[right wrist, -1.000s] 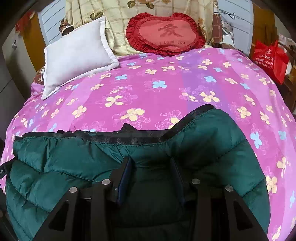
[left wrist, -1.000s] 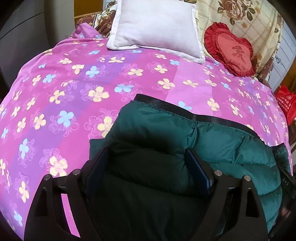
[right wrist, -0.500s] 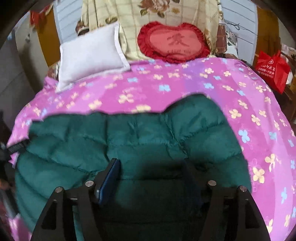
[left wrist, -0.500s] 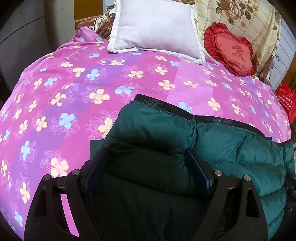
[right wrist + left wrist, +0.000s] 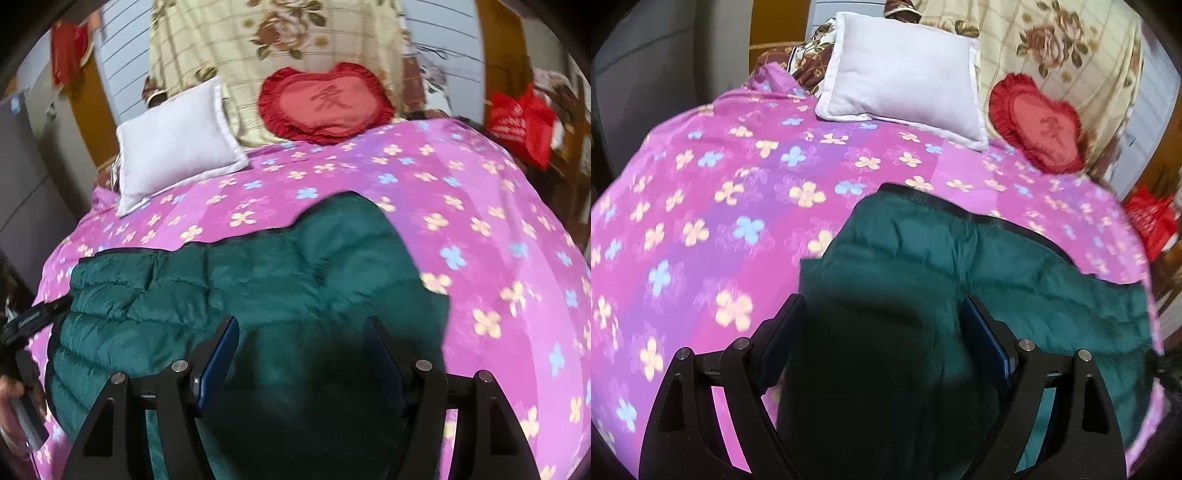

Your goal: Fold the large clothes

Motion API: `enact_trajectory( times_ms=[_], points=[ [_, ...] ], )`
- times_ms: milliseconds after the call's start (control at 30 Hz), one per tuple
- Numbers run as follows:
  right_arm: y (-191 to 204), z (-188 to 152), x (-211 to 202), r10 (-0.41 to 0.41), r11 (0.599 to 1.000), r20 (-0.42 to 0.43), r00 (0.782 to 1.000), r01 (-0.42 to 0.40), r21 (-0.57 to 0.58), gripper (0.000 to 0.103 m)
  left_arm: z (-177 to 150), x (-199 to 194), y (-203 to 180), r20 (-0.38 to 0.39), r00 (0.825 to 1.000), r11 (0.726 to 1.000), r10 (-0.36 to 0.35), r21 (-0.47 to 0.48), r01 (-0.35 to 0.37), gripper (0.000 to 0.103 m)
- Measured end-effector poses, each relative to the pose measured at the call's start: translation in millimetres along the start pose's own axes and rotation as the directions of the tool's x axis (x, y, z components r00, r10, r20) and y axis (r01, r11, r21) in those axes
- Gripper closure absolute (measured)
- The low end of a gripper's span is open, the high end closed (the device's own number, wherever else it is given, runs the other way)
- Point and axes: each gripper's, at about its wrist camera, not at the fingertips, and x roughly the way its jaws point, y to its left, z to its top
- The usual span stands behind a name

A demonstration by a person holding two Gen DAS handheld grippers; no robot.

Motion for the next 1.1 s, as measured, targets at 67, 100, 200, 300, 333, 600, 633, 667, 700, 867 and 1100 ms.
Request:
enact_trajectory(
  times_ms=[67,100,200,300,333,600,633,667,700,867,1100],
  points=[
    [-8.9,-8.4,8.8,-0.02,1.0,-0.034,0.999,0.02,0.008,0.035,-9.1,-9.4,12.5,-0.002,0.999,0.998,-0.051,-0.033,0.051,0.017],
    [-10.4,-12.3,14.0,-0.019,1.0,-0.048,0.999,0.02,0.005,0.035,-12.8,-11.5,16.0,-0.002,0.998,0.997,-0.068,-0.046,0.068,0.017],
    [-5.5,-18.3,24.9,-0.045,0.998,-0.054,0.998,0.043,-0.04,0.032,-26.4,-10.3,31.4,-0.024,0.992,0.987,-0.123,-0.107,0.12,0.017],
    [-11.1,-11.8,11.1,-0.003,1.0,-0.031,1.0,0.003,-0.002,0.031,-35.0,-7.9,49.0,-0.059,0.976,0.964,-0.21,-0.182,0.196,0.017],
    [-16.6,-10.5,2.3,0.013,1.0,-0.003,1.0,-0.013,0.024,0.029,-36.2,-9.6,54.8,-0.057,0.969,0.953,-0.238,-0.205,0.222,0.017],
    [-82.4,-22.2,7.0,0.058,0.983,-0.067,0.996,-0.045,0.179,0.0,-50.7,6.7,77.9,-0.112,0.908,0.882,-0.405,-0.31,0.355,0.013],
    [-89.5,-24.9,12.7,0.095,0.976,-0.073,0.993,-0.079,0.201,0.0,-51.8,9.2,80.8,-0.108,0.9,0.869,-0.421,-0.331,0.367,0.009],
    [-94.9,-26.1,19.3,0.14,0.968,-0.08,0.987,-0.12,0.22,0.0,-52.1,10.4,82.4,-0.109,0.895,0.862,-0.432,-0.342,0.374,0.008],
    [-98.0,-27.4,24.7,0.172,0.962,-0.087,0.981,-0.148,0.231,0.0,-51.3,10.9,82.3,-0.098,0.892,0.856,-0.441,-0.345,0.385,0.008],
    [-105.6,-28.0,54.8,0.306,0.927,-0.128,0.943,-0.265,0.264,0.0,-46.0,16.1,67.9,-0.1,0.899,0.88,-0.426,-0.274,0.387,0.001],
    [-82.7,-25.3,64.8,0.336,0.934,-0.171,0.926,-0.305,0.184,0.0,-43.3,25.2,57.9,-0.106,0.884,0.876,-0.454,-0.233,0.422,0.001]
  ],
)
